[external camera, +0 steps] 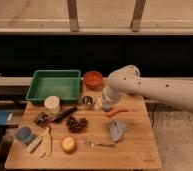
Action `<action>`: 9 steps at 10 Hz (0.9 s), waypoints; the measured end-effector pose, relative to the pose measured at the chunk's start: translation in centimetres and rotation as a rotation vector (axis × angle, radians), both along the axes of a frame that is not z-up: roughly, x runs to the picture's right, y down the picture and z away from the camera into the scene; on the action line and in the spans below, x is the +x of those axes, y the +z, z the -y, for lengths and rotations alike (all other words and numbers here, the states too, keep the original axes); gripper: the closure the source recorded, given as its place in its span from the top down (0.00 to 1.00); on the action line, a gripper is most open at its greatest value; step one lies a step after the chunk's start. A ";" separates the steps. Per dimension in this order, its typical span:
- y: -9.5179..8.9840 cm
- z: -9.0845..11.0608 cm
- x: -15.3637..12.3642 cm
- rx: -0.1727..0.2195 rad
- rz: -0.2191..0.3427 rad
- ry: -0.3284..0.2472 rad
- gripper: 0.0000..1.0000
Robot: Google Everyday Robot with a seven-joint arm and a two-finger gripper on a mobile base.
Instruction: Place brush in metal cup
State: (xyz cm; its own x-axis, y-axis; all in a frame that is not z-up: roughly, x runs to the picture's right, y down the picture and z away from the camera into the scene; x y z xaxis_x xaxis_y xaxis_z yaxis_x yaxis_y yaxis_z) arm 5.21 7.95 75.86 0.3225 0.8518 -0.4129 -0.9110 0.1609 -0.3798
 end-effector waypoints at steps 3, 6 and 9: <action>1.2 1.4 -4.7 0.003 0.082 -0.122 0.61; 1.4 2.0 -11.5 0.029 0.192 -0.243 0.54; 0.6 1.4 -14.0 0.050 0.245 -0.288 0.52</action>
State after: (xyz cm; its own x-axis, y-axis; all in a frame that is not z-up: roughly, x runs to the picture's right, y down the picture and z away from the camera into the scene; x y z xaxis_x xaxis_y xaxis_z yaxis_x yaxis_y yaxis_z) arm -8.81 6.58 76.47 0.6358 0.7288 -0.2541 -0.7089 0.4212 -0.5657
